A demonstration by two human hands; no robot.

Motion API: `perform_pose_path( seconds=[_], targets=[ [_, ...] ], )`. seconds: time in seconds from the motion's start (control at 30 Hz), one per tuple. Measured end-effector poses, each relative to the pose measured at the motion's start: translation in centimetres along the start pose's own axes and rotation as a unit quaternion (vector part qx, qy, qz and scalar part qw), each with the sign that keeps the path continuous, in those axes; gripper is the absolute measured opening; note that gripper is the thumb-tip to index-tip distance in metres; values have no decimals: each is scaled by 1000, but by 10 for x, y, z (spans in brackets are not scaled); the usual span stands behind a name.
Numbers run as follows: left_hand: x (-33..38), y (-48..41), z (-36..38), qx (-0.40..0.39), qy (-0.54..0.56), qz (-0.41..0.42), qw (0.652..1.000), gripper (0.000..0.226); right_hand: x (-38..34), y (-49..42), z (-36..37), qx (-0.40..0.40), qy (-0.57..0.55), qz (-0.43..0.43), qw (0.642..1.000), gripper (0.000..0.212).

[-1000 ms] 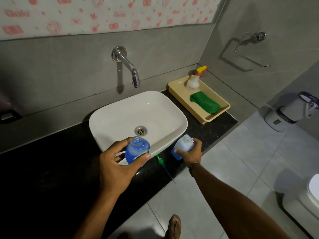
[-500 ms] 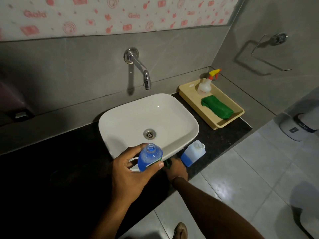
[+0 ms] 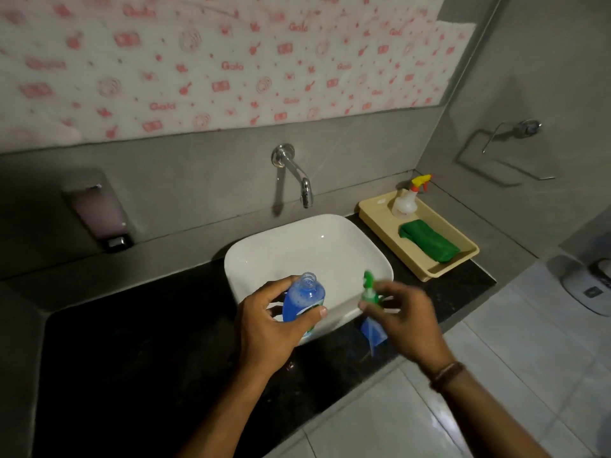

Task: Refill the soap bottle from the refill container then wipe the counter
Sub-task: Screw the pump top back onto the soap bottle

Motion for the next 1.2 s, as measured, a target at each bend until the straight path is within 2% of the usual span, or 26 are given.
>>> perform_pose_path(
  seconds=[0.1, 0.2, 0.33, 0.53, 0.67, 0.77, 0.97, 1.13, 1.2],
  targets=[
    [19, -5, -3, 2, -12, 9, 1000, 51, -108, 5, -55, 37, -152, -91, 983, 35],
    [37, -9, -6, 4, -26, 23, 999, 51, -181, 8, -80, 29, -259, -162, 952, 36],
    [59, -11, -11, 6, -52, 41, 998, 53, -228, 9, -85, 28, -276, -209, 938, 40],
    [80, -14, -25, 17, -70, 59, 996, 51, -244, 1, -73, 24, -256, -229, 939, 42],
    [86, -15, -31, 18, -70, 58, 996, 51, -242, -6, -45, -17, -255, -216, 942, 25],
    [95, -17, -36, 19, -71, 67, 995, 47, -231, -9, -19, -55, -211, -203, 955, 20],
    [108, -22, -46, 14, -74, 81, 994, 43, -216, -5, 11, -77, -139, -185, 970, 24],
    [107, -22, -51, 18, -85, 78, 993, 42, -217, -6, 16, -47, -137, -185, 972, 27],
    [101, -22, -53, 26, -93, 66, 993, 44, -215, -4, 11, -5, -117, -188, 975, 39]
  ],
)
Point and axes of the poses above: each hand's wrist, its own y-axis away from the middle knuckle, its own z-axis out of the palm, x = y × z, the point moved 10 cm from there along -y, towards the middle knuckle
